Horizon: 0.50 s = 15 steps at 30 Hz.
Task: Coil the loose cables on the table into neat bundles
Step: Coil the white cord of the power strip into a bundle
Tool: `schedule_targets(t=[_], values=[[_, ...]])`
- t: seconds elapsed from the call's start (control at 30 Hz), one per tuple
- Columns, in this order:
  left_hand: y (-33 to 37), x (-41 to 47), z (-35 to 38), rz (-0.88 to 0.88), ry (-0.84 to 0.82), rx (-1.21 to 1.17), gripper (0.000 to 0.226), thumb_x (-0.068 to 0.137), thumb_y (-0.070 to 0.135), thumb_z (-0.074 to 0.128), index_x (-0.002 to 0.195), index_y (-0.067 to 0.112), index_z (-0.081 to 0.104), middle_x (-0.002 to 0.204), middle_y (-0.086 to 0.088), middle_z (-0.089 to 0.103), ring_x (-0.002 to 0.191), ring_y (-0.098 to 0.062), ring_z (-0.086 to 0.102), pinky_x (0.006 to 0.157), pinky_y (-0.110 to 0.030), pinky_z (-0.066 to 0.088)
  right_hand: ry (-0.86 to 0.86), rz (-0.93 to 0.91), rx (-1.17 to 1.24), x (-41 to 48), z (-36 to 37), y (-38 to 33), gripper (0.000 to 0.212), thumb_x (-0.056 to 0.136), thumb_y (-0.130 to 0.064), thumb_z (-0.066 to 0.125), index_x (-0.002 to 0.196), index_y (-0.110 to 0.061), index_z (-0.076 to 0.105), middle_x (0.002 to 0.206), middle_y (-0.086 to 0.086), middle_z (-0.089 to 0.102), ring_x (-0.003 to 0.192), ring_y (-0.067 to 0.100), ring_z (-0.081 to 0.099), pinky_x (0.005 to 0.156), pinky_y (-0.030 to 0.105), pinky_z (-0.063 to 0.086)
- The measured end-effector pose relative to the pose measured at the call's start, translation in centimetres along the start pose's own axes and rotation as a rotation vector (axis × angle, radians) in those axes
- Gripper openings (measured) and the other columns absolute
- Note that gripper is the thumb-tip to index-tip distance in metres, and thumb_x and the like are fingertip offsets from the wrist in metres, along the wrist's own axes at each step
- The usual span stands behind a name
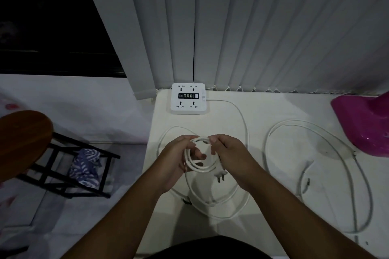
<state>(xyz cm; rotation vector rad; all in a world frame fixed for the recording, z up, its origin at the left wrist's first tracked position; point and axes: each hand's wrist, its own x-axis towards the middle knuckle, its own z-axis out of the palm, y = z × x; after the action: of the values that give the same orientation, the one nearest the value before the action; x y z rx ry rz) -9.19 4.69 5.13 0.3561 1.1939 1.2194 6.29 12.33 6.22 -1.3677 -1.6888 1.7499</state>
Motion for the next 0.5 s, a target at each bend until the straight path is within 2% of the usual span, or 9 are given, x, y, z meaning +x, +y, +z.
schedule_targets(t=[0.03, 0.1, 0.17, 0.23, 0.27, 0.33, 0.37, 0.43, 0.5], values=[[-0.3, -0.1, -0.2, -0.009, -0.015, -0.026, 0.029, 0.098, 0.010, 0.047, 0.120, 0.006, 0.066, 0.072, -0.008, 0.062, 0.083, -0.027, 0.070, 0.083, -0.043, 0.052, 0.017, 0.007, 0.019, -0.1, 0.1, 0.3, 0.027, 0.105, -0.032, 0.050, 0.090, -0.023, 0.071, 0.061, -0.017, 0.059, 0.052, 0.010, 0.049, 0.051, 0.027, 0.048], [-0.7, -0.3, -0.3, -0.013, -0.036, -0.181, 0.027, 0.099, 0.008, 0.049, 0.116, 0.005, 0.069, 0.071, -0.007, 0.059, 0.078, -0.026, 0.069, 0.081, -0.040, 0.058, 0.051, -0.009, -0.025, -0.3, 0.3, 0.9, 0.023, 0.104, -0.031, 0.051, 0.095, -0.022, 0.070, 0.066, -0.017, 0.063, 0.053, 0.005, 0.051, 0.052, 0.021, 0.046], [-1.1, -0.1, -0.1, -0.015, 0.020, -0.256, 0.027, 0.099, 0.005, 0.046, 0.116, 0.005, 0.067, 0.065, -0.003, 0.051, 0.057, -0.017, 0.056, 0.062, -0.031, 0.056, 0.039, -0.020, -0.064, -0.5, 0.4, 1.2, 0.018, 0.103, -0.029, 0.053, 0.100, -0.023, 0.070, 0.077, -0.010, 0.067, 0.054, 0.000, 0.053, 0.051, 0.016, 0.044], [-1.3, 0.3, 0.1, -0.034, 0.119, -0.250, 0.025, 0.096, 0.005, 0.042, 0.114, 0.009, 0.059, 0.057, 0.002, 0.039, 0.042, -0.011, 0.034, 0.041, -0.023, 0.036, -0.034, 0.000, -0.041, -0.6, 0.4, 1.3, 0.015, 0.102, -0.028, 0.056, 0.105, -0.026, 0.071, 0.083, -0.003, 0.070, 0.052, -0.001, 0.052, 0.050, 0.018, 0.043], [-1.2, 0.5, 0.2, -0.040, 0.155, -0.228, 0.024, 0.094, 0.007, 0.040, 0.111, 0.011, 0.056, 0.055, 0.003, 0.034, 0.039, -0.009, 0.026, 0.038, -0.020, 0.026, -0.075, 0.015, -0.018, -0.6, 0.3, 1.2, 0.015, 0.100, -0.029, 0.058, 0.107, -0.028, 0.071, 0.084, -0.002, 0.071, 0.051, 0.001, 0.052, 0.049, 0.019, 0.041], [-0.8, 0.6, 0.3, -0.043, 0.186, -0.140, 0.022, 0.092, 0.010, 0.037, 0.106, 0.014, 0.054, 0.053, 0.004, 0.029, 0.038, -0.009, 0.018, 0.036, -0.017, 0.019, -0.131, 0.039, 0.041, -0.6, 0.3, 0.9, 0.015, 0.097, -0.032, 0.063, 0.109, -0.034, 0.072, 0.091, 0.004, 0.071, 0.051, 0.005, 0.049, 0.047, 0.022, 0.039], [-0.5, 0.6, 0.4, -0.048, 0.184, -0.097, 0.023, 0.092, 0.011, 0.036, 0.105, 0.015, 0.054, 0.053, 0.004, 0.028, 0.039, -0.009, 0.018, 0.036, -0.017, 0.019, -0.146, 0.035, 0.041, -0.5, 0.2, 0.8, 0.015, 0.096, -0.034, 0.064, 0.109, -0.036, 0.072, 0.093, 0.007, 0.070, 0.049, 0.006, 0.046, 0.045, 0.022, 0.038], [-0.1, 0.7, 0.6, -0.048, 0.145, -0.058, 0.026, 0.091, 0.010, 0.035, 0.108, 0.015, 0.054, 0.053, 0.002, 0.033, 0.040, -0.010, 0.021, 0.038, -0.017, 0.020, -0.168, -0.003, -0.026, -0.3, 0.0, 0.5, 0.013, 0.097, -0.036, 0.064, 0.105, -0.032, 0.072, 0.080, 0.003, 0.066, 0.045, 0.006, 0.043, 0.042, 0.022, 0.035], [0.2, 0.7, 0.4, -0.033, 0.087, -0.059, 0.030, 0.093, 0.009, 0.036, 0.118, 0.012, 0.053, 0.057, -0.004, 0.047, 0.045, -0.014, 0.035, 0.043, -0.022, 0.028, -0.158, -0.009, -0.052, 0.0, -0.2, 0.3, 0.017, 0.099, -0.036, 0.061, 0.096, -0.025, 0.072, 0.067, -0.005, 0.062, 0.043, 0.009, 0.041, 0.040, 0.024, 0.034]])
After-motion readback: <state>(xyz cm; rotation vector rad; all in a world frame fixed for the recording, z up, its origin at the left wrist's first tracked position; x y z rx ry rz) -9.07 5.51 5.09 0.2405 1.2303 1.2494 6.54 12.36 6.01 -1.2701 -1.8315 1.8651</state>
